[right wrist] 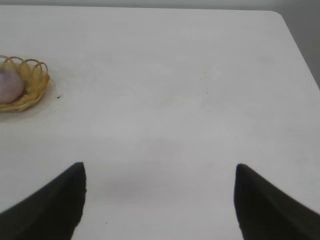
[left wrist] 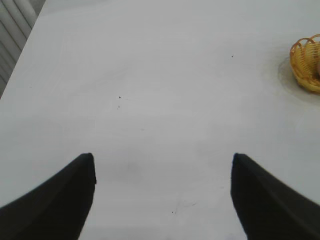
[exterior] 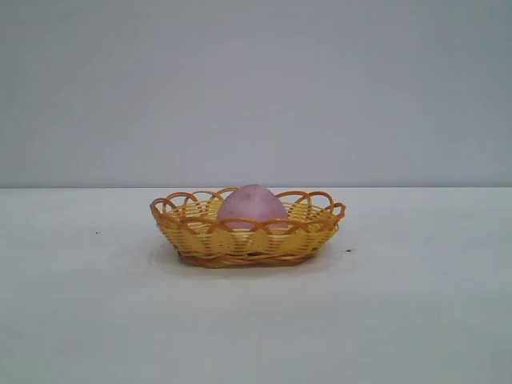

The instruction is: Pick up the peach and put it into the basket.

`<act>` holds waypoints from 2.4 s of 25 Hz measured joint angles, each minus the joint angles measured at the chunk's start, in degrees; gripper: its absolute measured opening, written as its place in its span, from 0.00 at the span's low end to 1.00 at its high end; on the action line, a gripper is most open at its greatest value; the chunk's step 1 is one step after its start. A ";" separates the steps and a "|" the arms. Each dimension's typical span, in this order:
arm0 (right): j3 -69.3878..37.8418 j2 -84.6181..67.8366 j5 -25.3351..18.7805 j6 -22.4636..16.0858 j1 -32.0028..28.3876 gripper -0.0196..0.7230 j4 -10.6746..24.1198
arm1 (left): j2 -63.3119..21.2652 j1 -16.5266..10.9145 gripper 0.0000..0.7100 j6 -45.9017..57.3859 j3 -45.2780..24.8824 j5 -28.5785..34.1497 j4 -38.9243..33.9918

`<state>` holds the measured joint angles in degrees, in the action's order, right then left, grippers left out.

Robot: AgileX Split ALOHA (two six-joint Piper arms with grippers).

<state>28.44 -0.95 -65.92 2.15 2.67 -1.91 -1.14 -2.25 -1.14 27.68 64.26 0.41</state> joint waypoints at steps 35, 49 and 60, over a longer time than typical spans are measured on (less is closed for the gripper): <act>-0.47 0.00 0.32 0.08 2.74 0.74 -0.10 | 0.00 0.00 0.70 0.00 0.00 0.00 0.00; -0.47 0.00 0.43 0.08 2.74 0.74 -0.10 | 0.00 0.00 0.70 0.00 0.00 0.00 0.00; -0.47 0.00 0.43 0.08 2.08 0.74 -0.10 | 0.00 0.00 0.70 0.00 0.00 0.00 0.00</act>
<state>27.97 -0.95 -65.49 2.23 4.75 -2.01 -1.14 -2.25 -1.14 27.68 64.26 0.41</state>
